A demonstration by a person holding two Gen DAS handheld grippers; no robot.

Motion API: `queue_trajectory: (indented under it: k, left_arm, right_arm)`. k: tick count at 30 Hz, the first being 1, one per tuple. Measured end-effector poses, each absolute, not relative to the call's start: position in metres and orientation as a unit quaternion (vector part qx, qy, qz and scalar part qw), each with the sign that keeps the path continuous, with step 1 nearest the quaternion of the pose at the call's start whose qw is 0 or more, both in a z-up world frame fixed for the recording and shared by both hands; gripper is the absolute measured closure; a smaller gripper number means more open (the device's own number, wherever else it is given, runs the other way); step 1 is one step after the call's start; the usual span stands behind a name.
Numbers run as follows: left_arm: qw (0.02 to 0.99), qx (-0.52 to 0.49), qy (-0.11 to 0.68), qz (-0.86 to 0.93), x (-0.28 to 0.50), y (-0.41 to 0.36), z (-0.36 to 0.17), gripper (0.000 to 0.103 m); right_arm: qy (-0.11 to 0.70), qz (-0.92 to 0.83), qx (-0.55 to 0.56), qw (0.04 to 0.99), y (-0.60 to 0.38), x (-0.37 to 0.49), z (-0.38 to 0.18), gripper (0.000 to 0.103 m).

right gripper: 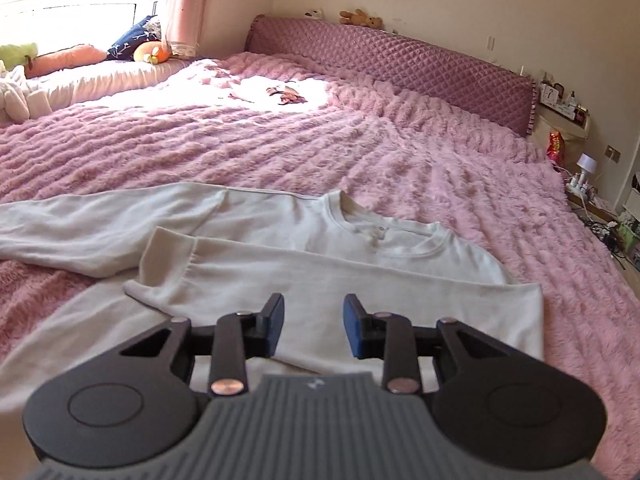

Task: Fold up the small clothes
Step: 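Move the left gripper to the other sleeve cuff, then grasp the sleeve cuff with the left gripper and fold it across the body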

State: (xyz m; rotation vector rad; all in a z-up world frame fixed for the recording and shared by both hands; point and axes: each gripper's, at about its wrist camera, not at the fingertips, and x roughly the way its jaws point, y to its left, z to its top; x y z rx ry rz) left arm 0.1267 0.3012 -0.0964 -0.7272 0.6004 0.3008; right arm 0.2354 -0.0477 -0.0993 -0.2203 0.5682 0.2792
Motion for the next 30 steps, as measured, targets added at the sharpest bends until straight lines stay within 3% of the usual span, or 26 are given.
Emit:
queue_trajectory:
  k: [8, 18, 20, 22, 30]
  left_arm:
    - [0.823, -0.426, 0.280, 0.251, 0.073, 0.385, -0.140, 0.038]
    - [0.808, -0.470, 0.219, 0.280, 0.085, 0.424, -0.174, 0.039]
    - [0.812, -0.473, 0.198, 0.277, 0.088, 0.427, -0.177, 0.053]
    - [0.813, -0.490, 0.178, 0.261, 0.087, 0.430, -0.179, 0.092]
    - [0.847, -0.463, 0.114, 0.236, 0.083, 0.408, -0.140, 0.095]
  right_arm:
    - [0.305, 0.205, -0.106, 0.924, 0.069, 0.260, -0.120, 0.077]
    - [0.344, 0.196, -0.103, 0.912, 0.106, 0.287, -0.156, 0.075]
    - [0.350, 0.194, -0.100, 0.911, 0.105, 0.289, -0.160, 0.075]
    - [0.352, 0.194, -0.100, 0.910, 0.102, 0.290, -0.163, 0.074]
    - [0.340, 0.188, -0.088, 0.917, 0.086, 0.286, -0.153, 0.073]
